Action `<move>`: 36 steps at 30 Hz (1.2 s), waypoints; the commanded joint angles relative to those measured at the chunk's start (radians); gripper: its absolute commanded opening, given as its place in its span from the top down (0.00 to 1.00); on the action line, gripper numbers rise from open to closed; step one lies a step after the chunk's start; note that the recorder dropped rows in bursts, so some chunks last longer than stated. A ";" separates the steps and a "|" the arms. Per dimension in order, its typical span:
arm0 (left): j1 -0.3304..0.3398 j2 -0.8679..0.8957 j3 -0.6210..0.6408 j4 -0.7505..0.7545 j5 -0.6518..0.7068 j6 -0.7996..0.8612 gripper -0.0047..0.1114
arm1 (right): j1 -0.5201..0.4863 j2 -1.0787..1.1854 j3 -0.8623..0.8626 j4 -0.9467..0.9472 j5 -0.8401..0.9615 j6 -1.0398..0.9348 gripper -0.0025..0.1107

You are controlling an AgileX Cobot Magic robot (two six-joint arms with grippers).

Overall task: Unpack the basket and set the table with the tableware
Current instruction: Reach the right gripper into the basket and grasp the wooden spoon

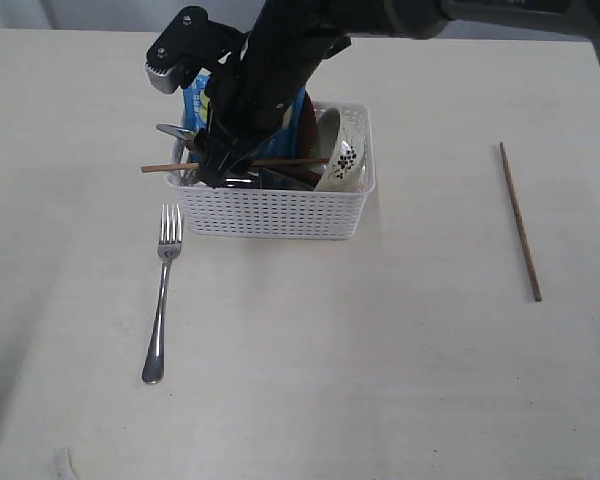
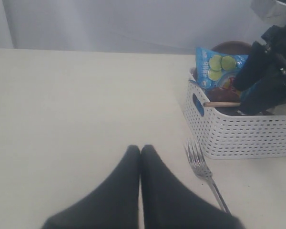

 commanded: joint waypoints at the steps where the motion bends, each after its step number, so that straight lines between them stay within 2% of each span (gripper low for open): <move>1: -0.005 -0.004 0.004 0.001 -0.002 0.003 0.96 | 0.002 0.008 -0.006 -0.004 -0.073 0.000 0.42; 5: -0.005 -0.004 0.004 0.001 -0.002 0.003 0.96 | 0.002 0.013 -0.006 -0.004 -0.106 0.004 0.42; 24: -0.005 -0.004 0.004 0.001 -0.002 0.003 0.96 | 0.008 0.060 -0.006 -0.009 -0.032 -0.020 0.42; 36: -0.005 -0.004 0.004 0.001 -0.002 0.003 0.96 | 0.008 0.068 -0.006 0.017 -0.204 -0.020 0.42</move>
